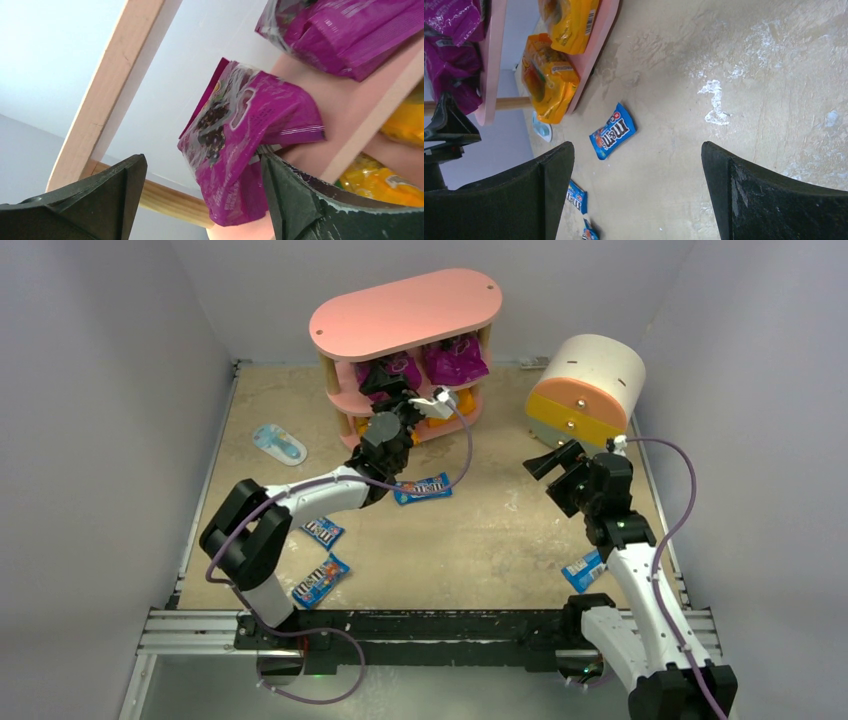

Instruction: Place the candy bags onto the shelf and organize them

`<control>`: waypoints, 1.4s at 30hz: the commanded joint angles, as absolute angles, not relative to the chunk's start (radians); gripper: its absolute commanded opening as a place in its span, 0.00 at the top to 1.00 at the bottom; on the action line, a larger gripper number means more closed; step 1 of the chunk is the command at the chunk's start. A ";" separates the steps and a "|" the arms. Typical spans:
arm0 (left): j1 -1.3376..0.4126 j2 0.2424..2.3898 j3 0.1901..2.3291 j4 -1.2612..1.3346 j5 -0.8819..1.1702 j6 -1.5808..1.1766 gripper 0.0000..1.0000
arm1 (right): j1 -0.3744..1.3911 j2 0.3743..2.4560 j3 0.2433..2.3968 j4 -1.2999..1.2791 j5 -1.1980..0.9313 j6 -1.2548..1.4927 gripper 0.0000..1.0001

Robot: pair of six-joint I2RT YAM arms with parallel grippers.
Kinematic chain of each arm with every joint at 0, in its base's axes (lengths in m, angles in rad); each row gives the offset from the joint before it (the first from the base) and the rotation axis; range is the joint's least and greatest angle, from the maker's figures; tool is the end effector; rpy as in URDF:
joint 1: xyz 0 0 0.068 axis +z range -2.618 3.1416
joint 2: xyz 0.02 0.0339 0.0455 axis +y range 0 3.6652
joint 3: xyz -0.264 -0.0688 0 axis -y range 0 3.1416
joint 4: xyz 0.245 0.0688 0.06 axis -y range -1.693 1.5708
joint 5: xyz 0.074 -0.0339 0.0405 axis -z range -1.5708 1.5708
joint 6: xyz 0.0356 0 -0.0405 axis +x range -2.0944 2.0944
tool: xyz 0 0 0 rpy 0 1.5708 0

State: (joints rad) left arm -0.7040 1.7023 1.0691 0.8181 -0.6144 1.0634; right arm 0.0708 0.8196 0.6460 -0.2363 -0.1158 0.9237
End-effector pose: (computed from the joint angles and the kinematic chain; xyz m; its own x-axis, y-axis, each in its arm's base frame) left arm 0.3098 -0.2361 0.2976 0.1528 0.8071 -0.5703 -0.0754 0.5849 0.8076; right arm 0.1910 0.0177 0.2796 -0.3801 0.7675 -0.5162 0.2111 0.6153 0.7595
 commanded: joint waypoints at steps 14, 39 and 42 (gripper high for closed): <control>-1.019 1.514 1.012 0.564 -0.793 0.723 0.06 | 0.062 0.695 0.657 -0.276 0.018 0.872 0.02; -0.363 1.034 0.721 -0.665 -0.421 -0.929 0.10 | 0.061 0.669 0.531 -0.211 -0.071 0.748 0.02; -0.225 0.965 0.606 -0.589 -0.336 -0.947 0.14 | 0.061 0.692 0.532 -0.217 -0.085 0.754 0.02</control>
State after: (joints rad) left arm -0.3702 1.0519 0.7181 -0.6243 -0.4316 -0.8604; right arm 0.0643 0.6689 0.5335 -0.2394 -0.0521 0.7692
